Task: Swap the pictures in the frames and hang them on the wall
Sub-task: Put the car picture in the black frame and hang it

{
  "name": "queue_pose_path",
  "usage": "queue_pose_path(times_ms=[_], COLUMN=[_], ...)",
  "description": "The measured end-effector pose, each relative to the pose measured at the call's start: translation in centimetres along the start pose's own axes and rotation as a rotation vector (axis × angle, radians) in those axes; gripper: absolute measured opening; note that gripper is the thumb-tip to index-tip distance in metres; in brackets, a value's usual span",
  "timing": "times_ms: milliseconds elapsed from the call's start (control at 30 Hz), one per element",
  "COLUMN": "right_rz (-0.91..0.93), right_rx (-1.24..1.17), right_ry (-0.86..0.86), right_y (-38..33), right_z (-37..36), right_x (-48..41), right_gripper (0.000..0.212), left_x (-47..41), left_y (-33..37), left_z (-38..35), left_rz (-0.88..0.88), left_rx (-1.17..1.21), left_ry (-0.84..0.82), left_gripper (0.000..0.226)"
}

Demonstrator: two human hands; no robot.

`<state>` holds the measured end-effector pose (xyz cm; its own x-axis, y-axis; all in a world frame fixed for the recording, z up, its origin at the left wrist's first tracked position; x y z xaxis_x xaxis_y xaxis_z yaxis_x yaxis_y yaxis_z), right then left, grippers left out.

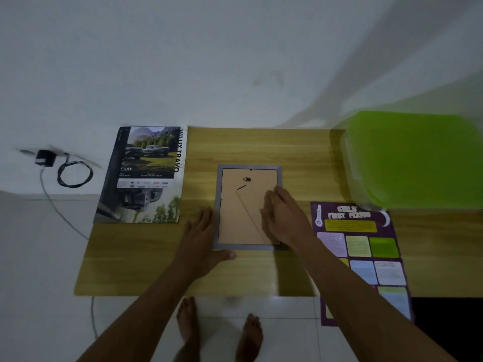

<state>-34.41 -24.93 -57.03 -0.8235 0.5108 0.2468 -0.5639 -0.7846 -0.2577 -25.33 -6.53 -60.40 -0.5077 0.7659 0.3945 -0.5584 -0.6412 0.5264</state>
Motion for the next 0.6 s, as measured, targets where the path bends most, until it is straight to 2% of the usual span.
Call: queue_pose_path(times_ms=[100,267,600], right_rz=[-0.014,-0.037,-0.078], right_rx=[-0.005,-0.015,0.057], right_ry=[0.009,0.026,0.044], right_y=[1.0,2.8,3.7], right_z=[-0.3,-0.9,-0.3], right_x=[-0.2,-0.9,-1.7], right_gripper=[0.033,0.047,0.043], left_x=[-0.3,-1.0,-2.1], left_y=[-0.4,0.0,1.2], left_z=[-0.5,-0.1,0.0], left_rz=[0.018,0.010,0.091], left_rx=[-0.005,-0.059,-0.115], left_ry=[-0.011,0.065,-0.056], left_gripper=[0.113,0.117,0.120])
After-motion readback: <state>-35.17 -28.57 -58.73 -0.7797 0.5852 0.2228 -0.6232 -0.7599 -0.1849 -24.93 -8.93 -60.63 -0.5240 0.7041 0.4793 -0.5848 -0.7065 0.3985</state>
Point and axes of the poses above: each hand's wrist, its own x-axis away from the middle knuckle, its own z-axis out of the back of the hand, y = z × x, the point moved 8 cm from there along -x, towards the middle knuckle, and after that the axes turned 12 degrees about x, right-handed, at the moved point
